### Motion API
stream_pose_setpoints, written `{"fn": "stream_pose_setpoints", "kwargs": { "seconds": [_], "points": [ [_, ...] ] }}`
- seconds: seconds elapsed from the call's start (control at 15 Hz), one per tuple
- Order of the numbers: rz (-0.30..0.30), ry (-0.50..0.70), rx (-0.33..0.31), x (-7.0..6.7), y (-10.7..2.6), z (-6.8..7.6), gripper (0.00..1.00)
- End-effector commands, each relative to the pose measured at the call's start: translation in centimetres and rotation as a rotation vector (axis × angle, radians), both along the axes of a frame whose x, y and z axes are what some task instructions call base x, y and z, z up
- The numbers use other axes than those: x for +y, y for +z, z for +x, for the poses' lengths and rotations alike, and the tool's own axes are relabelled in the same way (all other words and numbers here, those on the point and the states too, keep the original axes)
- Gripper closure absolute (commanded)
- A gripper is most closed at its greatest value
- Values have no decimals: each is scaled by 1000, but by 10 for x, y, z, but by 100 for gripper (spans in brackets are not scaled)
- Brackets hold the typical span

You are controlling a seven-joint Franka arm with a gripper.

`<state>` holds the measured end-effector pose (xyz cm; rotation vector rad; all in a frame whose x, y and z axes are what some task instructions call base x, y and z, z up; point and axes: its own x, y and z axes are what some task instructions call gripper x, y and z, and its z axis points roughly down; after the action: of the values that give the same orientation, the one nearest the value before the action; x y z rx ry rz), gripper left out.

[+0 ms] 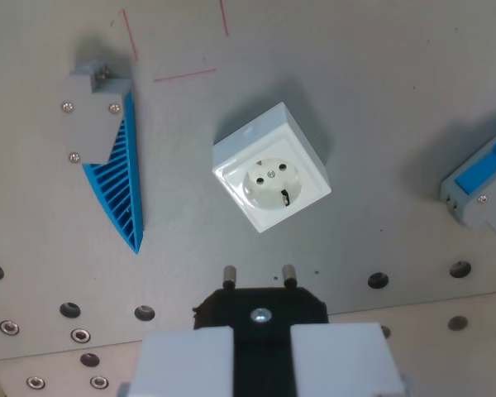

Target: Move above the white socket

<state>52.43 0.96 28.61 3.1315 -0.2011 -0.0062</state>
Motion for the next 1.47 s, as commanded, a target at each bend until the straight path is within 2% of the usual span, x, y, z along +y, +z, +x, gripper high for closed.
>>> {"fn": "stream_pose_setpoints", "kwargs": {
  "seconds": [0.07,0.8,1.47],
  "points": [
    [0,0,0,0,0,0,100],
    [2,38,-5,0,-4,-1,100],
    [6,139,-47,-1,-24,-8,100]
  ]
}}
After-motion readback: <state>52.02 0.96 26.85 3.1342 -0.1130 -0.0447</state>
